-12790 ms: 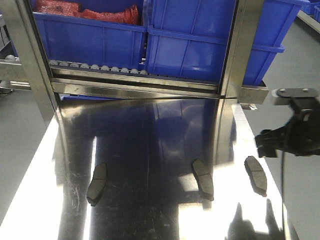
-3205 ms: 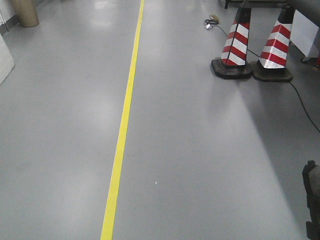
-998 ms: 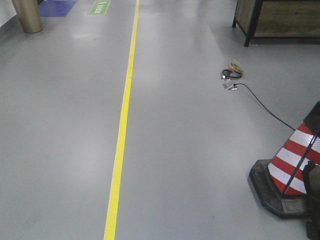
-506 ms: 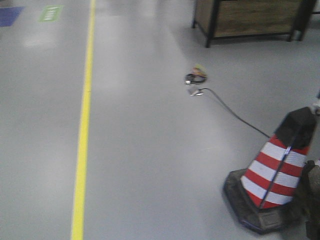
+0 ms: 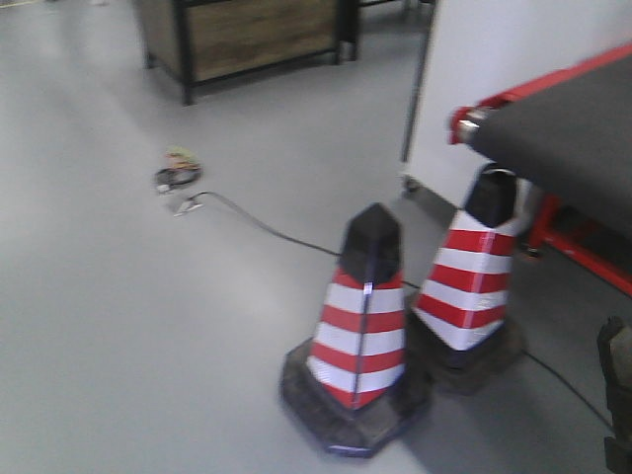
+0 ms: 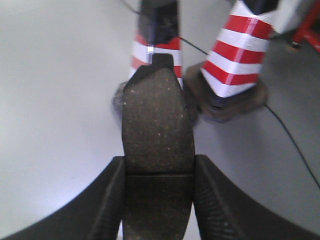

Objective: Move and align brake pads A on conveyor
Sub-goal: 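Drive past the striped cones toward the dark grey conveyor belt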

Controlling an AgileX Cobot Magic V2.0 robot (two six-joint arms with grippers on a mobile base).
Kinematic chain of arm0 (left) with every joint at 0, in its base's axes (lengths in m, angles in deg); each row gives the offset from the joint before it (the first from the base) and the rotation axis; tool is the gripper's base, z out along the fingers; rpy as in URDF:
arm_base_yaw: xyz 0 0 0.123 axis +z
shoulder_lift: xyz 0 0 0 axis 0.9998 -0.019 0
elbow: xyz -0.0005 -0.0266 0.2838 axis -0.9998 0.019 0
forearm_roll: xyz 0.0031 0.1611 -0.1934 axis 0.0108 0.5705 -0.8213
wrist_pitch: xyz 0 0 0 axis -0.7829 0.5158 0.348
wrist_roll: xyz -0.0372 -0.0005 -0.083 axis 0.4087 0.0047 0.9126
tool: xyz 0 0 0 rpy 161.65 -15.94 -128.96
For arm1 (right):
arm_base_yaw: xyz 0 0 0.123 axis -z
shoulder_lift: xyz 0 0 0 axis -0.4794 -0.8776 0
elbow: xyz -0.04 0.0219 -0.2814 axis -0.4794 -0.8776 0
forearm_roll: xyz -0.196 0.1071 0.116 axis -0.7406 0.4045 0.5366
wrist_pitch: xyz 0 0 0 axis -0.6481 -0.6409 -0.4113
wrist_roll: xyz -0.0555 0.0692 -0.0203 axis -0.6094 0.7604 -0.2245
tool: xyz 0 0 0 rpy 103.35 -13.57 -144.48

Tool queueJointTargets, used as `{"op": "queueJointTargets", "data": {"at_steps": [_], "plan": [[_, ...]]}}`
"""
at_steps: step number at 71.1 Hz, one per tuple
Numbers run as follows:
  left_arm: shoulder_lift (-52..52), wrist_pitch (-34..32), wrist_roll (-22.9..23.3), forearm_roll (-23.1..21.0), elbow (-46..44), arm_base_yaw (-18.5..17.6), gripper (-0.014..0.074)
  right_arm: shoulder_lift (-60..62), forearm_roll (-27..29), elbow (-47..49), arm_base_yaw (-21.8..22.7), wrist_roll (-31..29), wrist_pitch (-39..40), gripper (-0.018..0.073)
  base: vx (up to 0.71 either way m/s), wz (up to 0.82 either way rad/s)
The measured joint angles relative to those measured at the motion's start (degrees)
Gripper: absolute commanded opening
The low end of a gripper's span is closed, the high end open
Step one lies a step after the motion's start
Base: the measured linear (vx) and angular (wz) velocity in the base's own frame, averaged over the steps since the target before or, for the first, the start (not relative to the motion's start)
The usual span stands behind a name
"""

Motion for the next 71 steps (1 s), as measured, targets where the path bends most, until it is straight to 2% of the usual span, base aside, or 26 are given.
{"op": "queueJointTargets", "data": {"at_steps": [71], "plan": [[0.00, 0.00, 0.00, 0.00, 0.00, 0.00, 0.0097, 0.00, -0.05, 0.00, 0.00, 0.00, -0.05, 0.0159, 0.26, -0.83]]}}
